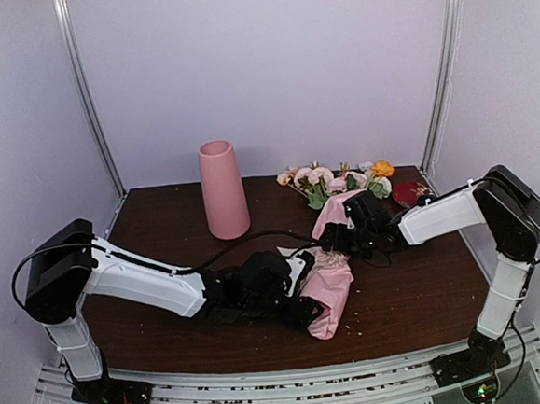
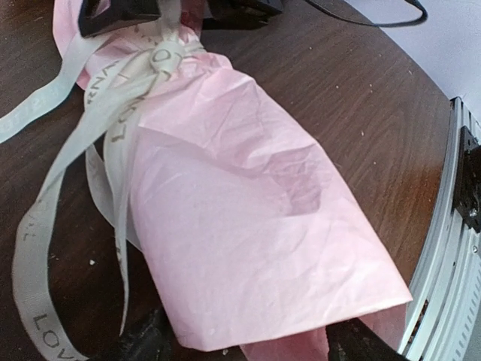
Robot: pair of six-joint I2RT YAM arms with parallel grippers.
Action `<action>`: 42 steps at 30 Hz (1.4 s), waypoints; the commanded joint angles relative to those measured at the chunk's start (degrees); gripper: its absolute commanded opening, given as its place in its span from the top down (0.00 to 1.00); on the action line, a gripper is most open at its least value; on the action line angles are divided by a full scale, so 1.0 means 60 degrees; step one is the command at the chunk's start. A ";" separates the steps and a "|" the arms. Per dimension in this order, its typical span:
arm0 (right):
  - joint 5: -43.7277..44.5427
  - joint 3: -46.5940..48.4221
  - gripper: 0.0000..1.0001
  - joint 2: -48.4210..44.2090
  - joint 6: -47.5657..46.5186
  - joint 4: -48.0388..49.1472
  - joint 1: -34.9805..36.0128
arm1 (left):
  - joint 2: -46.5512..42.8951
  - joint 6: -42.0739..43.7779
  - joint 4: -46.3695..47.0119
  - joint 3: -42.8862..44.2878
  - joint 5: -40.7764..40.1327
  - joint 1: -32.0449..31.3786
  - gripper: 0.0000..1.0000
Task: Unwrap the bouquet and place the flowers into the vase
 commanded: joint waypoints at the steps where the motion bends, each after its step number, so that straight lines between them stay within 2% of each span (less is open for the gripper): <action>1: -0.1149 0.0586 0.11 0.0622 -0.0396 0.0369 0.0311 | 0.0357 -0.0028 0.0703 0.0424 0.0322 -0.0244 0.29; 8: -0.1514 0.1067 0.11 0.1104 -0.0199 0.0829 0.0820 | 0.0481 -0.0037 0.0431 0.0420 0.0065 -0.0517 0.34; 12: -0.1405 0.1449 0.09 0.0892 -0.0422 0.0220 0.0879 | 0.0082 0.0012 0.0215 0.0221 -0.0386 -0.0636 0.34; 15: -0.0859 0.1517 0.06 -0.0203 -0.0911 -0.0466 0.0879 | -0.0806 0.0071 -0.0093 0.0005 -0.0715 -0.0641 0.29; 20: 0.0399 0.1789 0.04 -0.1925 -0.1979 -0.2156 0.0879 | -0.2513 0.0416 -0.0866 -0.0459 -0.1570 -0.0531 0.10; 26: 0.1360 0.1700 0.07 -0.2674 -0.2787 -0.3088 0.1136 | -0.4186 0.0207 -0.1418 -0.1223 -0.2598 0.0083 0.02; 32: 0.1425 0.1359 0.16 -0.2350 -0.2664 -0.2845 0.1576 | -0.4758 -0.0611 -0.1491 -0.1802 -0.2808 0.0922 0.02; 39: 0.2672 0.2141 0.40 -0.0984 -0.2710 -0.3439 0.2180 | -0.4117 -0.1161 -0.1388 -0.1624 -0.2058 0.1585 0.11; 42: 0.3263 0.1970 0.45 -0.0920 -0.2463 -0.3268 0.2169 | -0.3813 -0.1502 -0.1344 -0.1563 -0.1961 0.1804 0.14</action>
